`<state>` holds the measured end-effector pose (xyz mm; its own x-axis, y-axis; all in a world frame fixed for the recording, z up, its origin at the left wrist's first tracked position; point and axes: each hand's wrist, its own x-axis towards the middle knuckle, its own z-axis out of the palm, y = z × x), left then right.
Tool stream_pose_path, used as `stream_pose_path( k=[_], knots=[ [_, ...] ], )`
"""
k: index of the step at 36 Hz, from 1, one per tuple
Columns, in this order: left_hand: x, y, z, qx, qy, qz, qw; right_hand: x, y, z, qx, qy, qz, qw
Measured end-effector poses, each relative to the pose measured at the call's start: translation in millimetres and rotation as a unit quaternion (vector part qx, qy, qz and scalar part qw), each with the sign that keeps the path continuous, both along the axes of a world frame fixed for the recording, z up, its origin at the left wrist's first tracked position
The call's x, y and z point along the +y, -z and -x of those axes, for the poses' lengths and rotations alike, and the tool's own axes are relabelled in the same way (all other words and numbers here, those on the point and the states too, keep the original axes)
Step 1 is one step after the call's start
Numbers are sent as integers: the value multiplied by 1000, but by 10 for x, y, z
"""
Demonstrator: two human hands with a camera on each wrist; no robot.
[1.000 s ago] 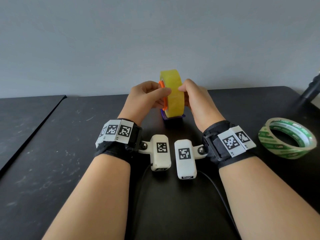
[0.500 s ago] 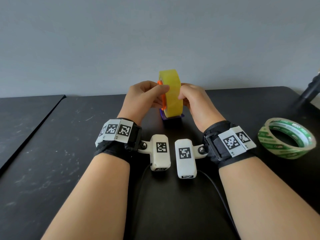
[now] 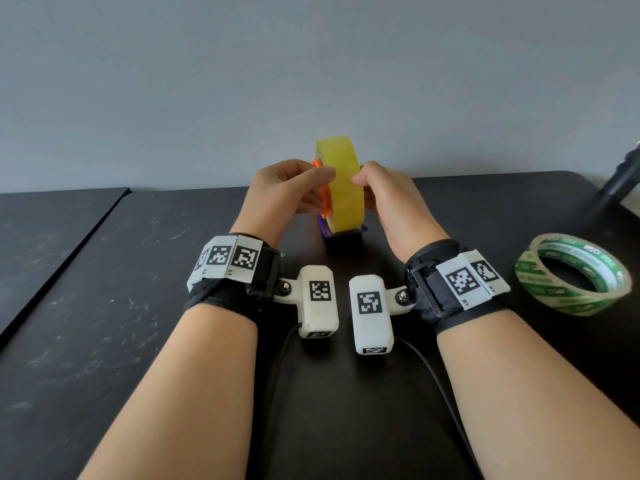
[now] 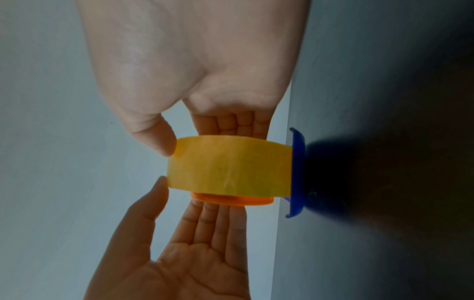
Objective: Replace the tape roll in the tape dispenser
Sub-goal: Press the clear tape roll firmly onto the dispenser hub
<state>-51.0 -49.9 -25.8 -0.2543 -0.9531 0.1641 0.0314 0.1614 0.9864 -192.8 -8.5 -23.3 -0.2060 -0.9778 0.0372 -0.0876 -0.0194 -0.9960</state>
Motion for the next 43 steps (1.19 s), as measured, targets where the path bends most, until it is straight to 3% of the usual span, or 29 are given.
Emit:
stream_pose_path(
  k=[43],
  knots=[
    [23, -33, 19, -28, 36, -9, 999, 10, 5, 13, -41, -4, 5, 999]
  ],
)
